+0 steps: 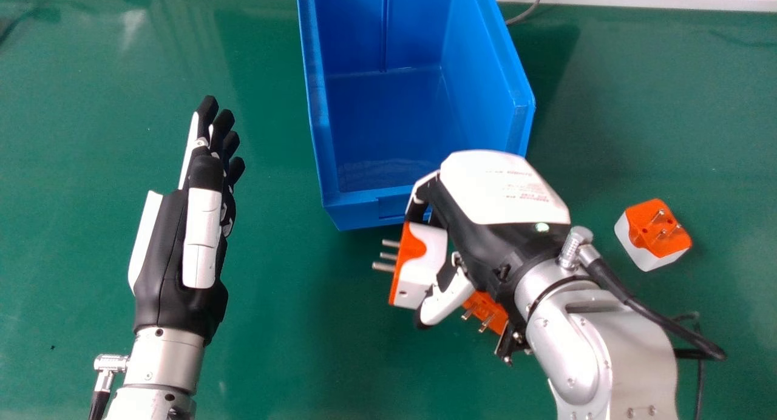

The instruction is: Pick all objects and put in blue box

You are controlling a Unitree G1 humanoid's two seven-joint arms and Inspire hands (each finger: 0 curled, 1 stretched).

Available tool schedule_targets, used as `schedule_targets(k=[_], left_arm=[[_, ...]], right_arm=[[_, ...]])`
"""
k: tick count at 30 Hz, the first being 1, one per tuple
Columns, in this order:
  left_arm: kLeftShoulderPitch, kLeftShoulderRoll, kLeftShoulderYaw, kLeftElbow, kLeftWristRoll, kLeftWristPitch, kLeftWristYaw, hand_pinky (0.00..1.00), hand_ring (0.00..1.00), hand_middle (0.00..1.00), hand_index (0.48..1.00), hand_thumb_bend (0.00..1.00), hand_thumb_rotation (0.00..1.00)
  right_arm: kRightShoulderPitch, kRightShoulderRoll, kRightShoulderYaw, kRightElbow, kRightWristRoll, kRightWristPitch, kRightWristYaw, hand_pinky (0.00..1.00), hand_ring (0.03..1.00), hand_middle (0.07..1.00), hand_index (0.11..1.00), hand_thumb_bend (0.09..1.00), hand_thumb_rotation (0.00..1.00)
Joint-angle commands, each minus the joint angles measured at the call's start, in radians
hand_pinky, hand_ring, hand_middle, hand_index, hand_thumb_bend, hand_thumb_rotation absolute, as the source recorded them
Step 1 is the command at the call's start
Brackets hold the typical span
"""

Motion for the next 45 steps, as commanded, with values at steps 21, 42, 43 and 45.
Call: schedule_targets(k=[21,42,43,45], left_arm=[[-0.009,0.006,-0.003,-0.004,0.004,-0.027,-0.007,1.0,1.0,1.0,1.0,0.88,1.0],[-0.005,0.005,-0.002,-0.013,-0.008,-0.012,-0.013,1.0,1.0,1.0,1.0,0.88,1.0],[-0.004,0.004,-0.003,-0.015,-0.01,-0.011,-0.014,1.0,1.0,1.0,1.0,0.88,1.0],[-0.002,0.003,-0.003,-0.017,-0.014,-0.012,-0.017,1.0,1.0,1.0,1.0,0.88,1.0]], right_arm=[[-0.045,0.052,-0.139,-0.066,0.027,-0.07,-0.148,0.23,0.366,0.477,0.529,0.509,0.0],[-0.19,-0.006,-0.227,0.144,0.203,-0.142,-0.358,0.25,0.37,0.475,0.529,0.509,0.0],[-0.203,-0.009,-0.227,0.159,0.21,-0.144,-0.364,0.26,0.369,0.474,0.53,0.509,0.0],[-0.228,-0.014,-0.226,0.195,0.225,-0.148,-0.383,0.26,0.369,0.474,0.53,0.509,0.0]])
